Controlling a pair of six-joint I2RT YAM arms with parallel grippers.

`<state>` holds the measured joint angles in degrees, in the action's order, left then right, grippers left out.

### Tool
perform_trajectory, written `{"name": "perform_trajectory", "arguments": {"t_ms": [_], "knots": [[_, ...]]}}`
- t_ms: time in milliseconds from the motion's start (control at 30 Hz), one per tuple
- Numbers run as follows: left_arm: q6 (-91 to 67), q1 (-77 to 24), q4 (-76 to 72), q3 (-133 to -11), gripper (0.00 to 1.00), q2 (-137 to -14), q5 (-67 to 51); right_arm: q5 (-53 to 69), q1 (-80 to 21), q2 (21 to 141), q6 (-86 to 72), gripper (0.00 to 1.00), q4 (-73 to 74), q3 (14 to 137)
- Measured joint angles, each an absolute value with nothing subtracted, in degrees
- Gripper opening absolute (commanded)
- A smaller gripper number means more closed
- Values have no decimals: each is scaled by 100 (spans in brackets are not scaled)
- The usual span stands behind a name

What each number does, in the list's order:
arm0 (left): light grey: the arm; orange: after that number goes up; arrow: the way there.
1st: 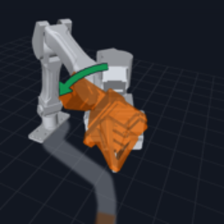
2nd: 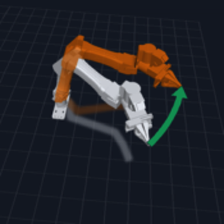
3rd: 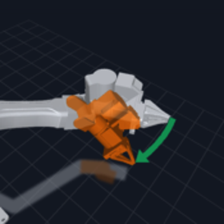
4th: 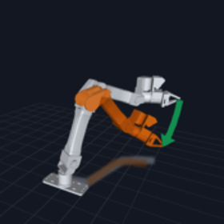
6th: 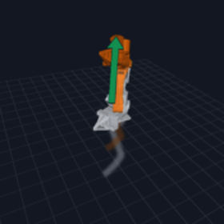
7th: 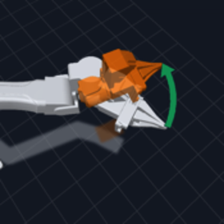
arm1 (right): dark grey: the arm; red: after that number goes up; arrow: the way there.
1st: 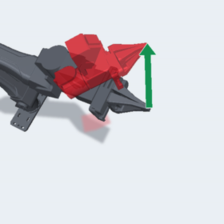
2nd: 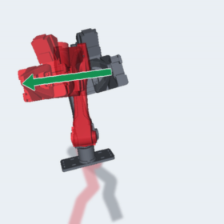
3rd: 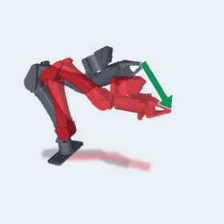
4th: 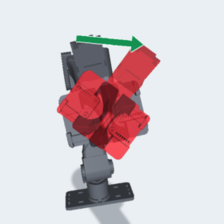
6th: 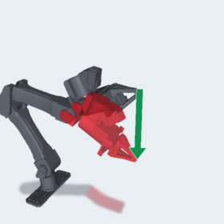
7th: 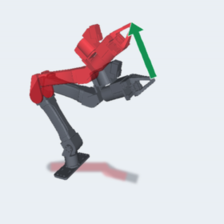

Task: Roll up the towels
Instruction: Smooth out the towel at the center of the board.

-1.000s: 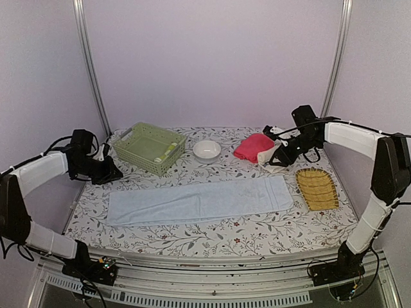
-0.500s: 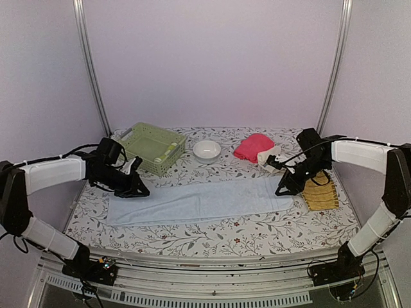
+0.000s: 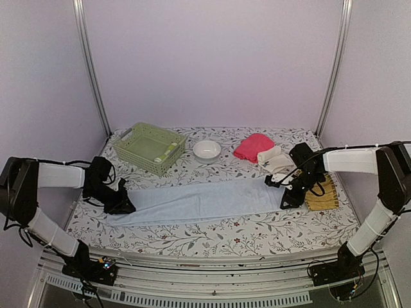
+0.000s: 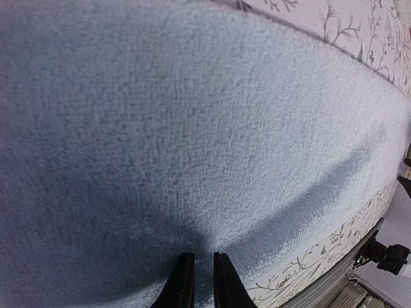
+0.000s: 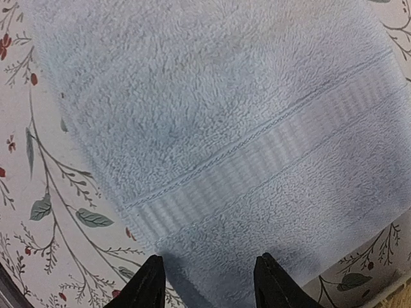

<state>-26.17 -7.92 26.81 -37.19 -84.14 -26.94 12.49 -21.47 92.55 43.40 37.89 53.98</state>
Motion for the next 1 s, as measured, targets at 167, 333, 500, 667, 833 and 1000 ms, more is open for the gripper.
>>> {"name": "perform_trajectory", "arguments": {"t_ms": [167, 333, 500, 667, 833, 1000], "knots": [[-2779, -497, 2624, -3647, 18, -8442, -2630, 875, -2095, 9859, 4228, 50, 3566, 5612], [-2808, -176, 2532, -3647, 18, -8626, -2862, 716, -2021, 10057, 4195, 52, 3518, 5865], [-2810, 75, 2434, -3662, 18, -8753, -3118, 762, -1990, 10057, 4198, 54, 3839, 6169], [-2718, 119, 2414, -3688, 19, -8670, -3157, 989, -1973, 10033, 3999, 57, 4110, 6834], [-2495, 58, 2539, -3948, 27, -7800, -3155, 1127, -1876, 9821, 3481, 99, 4112, 7561], [-2126, -134, 2521, -4915, 35, -7052, -3052, 1568, -1420, 9629, 2974, 100, 4110, 8060]]}}
